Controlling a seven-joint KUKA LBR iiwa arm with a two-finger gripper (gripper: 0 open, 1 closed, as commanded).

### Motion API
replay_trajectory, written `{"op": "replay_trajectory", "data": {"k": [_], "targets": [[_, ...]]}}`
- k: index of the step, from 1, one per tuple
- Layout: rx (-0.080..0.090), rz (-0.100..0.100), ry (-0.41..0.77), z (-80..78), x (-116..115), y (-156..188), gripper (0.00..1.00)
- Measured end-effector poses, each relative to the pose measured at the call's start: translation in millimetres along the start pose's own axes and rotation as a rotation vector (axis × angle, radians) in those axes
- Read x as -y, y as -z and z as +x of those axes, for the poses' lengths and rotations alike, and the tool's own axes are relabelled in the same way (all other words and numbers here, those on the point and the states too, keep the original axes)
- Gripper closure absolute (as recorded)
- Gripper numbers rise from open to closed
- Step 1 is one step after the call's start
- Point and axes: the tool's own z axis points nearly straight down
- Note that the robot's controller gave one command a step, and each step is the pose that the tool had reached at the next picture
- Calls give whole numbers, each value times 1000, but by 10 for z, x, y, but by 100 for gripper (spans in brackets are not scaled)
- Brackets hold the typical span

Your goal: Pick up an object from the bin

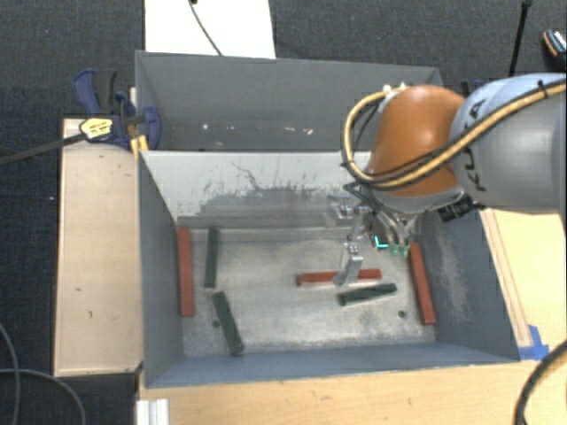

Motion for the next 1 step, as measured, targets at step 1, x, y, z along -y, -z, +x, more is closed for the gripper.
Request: {"op": "replay_trajectory", "data": {"k": [1], "targets": [[0,1,39,68,-3,-746,0]]}}
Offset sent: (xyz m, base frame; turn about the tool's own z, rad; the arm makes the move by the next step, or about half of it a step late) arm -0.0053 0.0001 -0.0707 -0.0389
